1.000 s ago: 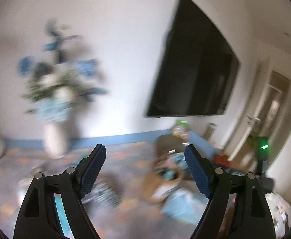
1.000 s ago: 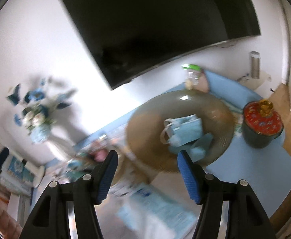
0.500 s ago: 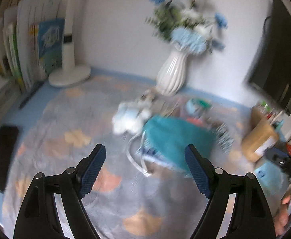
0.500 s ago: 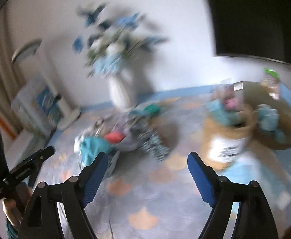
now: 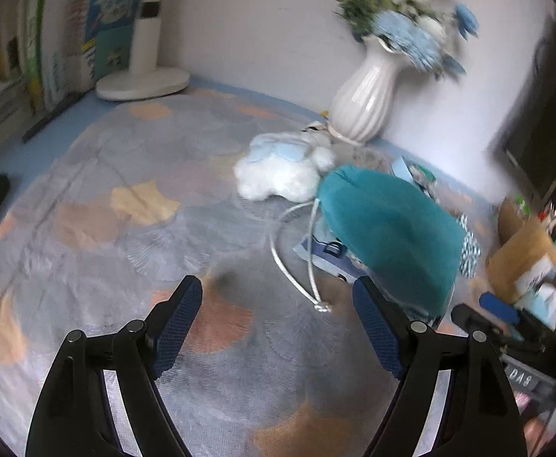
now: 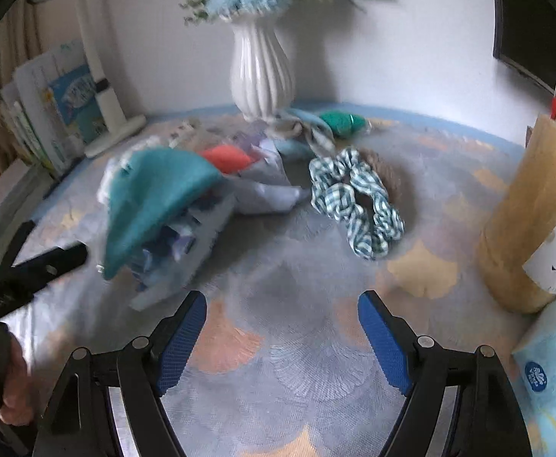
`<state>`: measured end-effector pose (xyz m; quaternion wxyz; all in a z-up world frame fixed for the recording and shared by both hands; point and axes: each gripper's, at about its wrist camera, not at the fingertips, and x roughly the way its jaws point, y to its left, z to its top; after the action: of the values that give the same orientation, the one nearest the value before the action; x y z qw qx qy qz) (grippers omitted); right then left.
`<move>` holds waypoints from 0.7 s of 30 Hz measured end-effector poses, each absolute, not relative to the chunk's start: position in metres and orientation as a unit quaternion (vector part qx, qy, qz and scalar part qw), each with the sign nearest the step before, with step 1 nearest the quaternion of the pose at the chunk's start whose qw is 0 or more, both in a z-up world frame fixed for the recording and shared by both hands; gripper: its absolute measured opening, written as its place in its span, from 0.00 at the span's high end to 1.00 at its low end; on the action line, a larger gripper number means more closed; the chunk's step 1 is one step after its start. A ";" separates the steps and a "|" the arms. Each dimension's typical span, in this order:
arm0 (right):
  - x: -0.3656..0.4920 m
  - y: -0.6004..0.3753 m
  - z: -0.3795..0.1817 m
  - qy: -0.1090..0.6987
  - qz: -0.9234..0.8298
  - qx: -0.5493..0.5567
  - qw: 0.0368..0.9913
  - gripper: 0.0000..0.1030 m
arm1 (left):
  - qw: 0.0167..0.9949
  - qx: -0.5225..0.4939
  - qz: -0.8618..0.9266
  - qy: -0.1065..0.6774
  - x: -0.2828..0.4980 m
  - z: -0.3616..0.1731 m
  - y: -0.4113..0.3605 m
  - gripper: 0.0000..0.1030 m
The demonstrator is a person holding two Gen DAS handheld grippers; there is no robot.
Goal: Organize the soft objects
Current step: 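Return both tools to the pile on the bed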
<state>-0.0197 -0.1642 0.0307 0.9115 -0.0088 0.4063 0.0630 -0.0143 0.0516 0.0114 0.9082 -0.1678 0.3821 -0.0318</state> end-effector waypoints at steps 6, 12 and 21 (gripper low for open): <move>-0.023 -0.156 0.031 0.404 0.061 -0.034 0.912 0.20 | 0.901 -0.198 -0.038 0.384 -0.014 0.007 0.062 0.22; -0.021 -0.158 0.029 0.415 0.066 -0.027 0.907 0.12 | 0.903 -0.180 -0.033 0.388 -0.010 0.006 0.056 0.22; -0.017 -0.171 0.025 0.433 0.063 0.008 0.899 0.09 | 0.904 -0.173 -0.030 0.390 -0.009 0.005 0.055 0.22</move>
<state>-0.0168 -0.1714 0.0249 0.8990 0.0078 0.4335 0.0626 -0.0093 0.0554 0.0048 0.9040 -0.1734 0.3896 -0.0305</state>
